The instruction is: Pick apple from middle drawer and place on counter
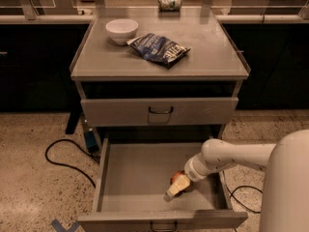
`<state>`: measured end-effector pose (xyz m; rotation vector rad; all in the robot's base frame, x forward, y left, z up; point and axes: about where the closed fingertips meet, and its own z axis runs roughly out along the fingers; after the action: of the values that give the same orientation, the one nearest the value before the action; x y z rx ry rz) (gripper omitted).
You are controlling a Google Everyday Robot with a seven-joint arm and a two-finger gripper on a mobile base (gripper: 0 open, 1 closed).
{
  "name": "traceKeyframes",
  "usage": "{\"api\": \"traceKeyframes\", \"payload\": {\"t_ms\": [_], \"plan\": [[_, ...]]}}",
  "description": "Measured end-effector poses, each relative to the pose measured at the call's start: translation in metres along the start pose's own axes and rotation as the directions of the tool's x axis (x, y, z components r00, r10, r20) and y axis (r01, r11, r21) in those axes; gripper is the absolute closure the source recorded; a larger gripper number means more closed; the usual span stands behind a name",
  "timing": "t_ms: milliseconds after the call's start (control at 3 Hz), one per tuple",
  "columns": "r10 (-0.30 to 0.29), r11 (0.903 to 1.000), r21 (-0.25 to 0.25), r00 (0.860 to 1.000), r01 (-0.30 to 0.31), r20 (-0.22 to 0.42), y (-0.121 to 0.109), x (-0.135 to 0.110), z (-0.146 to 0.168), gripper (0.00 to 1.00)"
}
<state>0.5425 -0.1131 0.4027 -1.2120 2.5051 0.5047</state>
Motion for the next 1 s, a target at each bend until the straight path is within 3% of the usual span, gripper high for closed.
{"api": "traceKeyframes", "payload": {"t_ms": [333,667,1000], "plan": [[0.037,0.9952,-0.091,0.999,-0.037,-0.009,0.0111,0.0126,0.0418,0.0],[0.041,0.9943,-0.098,0.999,-0.042,-0.015,0.0138,0.0172,0.0473,0.0],[0.041,0.9943,-0.098,0.999,-0.042,-0.015,0.0138,0.017,0.0471,0.19]]}}
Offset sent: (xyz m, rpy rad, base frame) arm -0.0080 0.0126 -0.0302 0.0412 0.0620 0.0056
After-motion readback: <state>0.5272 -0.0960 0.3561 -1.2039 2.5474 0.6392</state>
